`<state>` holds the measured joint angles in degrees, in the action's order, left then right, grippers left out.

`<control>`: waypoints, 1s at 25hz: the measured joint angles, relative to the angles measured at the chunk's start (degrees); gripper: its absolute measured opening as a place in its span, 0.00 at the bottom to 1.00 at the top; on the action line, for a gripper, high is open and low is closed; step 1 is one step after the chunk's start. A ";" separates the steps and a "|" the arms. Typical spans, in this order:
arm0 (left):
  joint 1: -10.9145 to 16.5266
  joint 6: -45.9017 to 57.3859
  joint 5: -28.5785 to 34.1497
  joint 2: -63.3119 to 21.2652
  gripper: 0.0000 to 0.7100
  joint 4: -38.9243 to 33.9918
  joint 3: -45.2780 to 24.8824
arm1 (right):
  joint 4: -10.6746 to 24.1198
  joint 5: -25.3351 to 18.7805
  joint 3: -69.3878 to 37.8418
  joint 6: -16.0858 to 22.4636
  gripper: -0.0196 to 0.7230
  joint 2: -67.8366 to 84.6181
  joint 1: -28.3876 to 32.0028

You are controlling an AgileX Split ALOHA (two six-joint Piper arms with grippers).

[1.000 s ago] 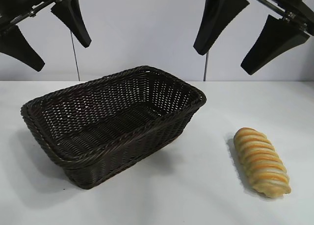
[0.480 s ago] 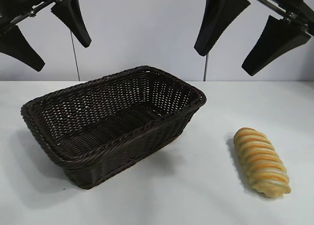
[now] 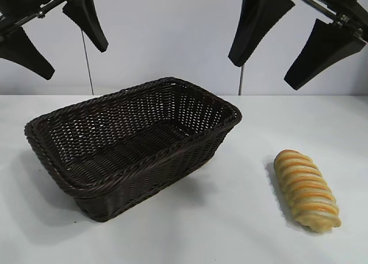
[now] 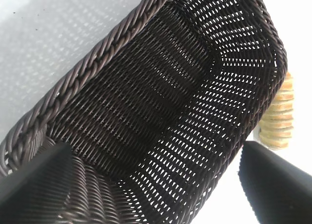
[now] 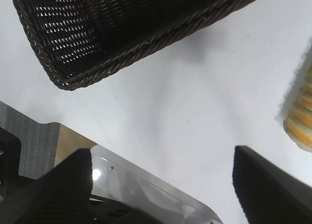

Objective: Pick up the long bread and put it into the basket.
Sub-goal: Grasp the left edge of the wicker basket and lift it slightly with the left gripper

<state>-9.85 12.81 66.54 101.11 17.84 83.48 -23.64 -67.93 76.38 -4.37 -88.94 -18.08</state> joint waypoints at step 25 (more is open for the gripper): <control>-2.46 20.00 -15.34 -7.27 0.93 -3.38 -21.09 | 0.00 0.00 0.00 0.00 0.76 0.00 0.00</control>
<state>-12.31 32.81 51.20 93.84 14.45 62.39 -23.64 -67.93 76.38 -4.37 -88.94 -18.08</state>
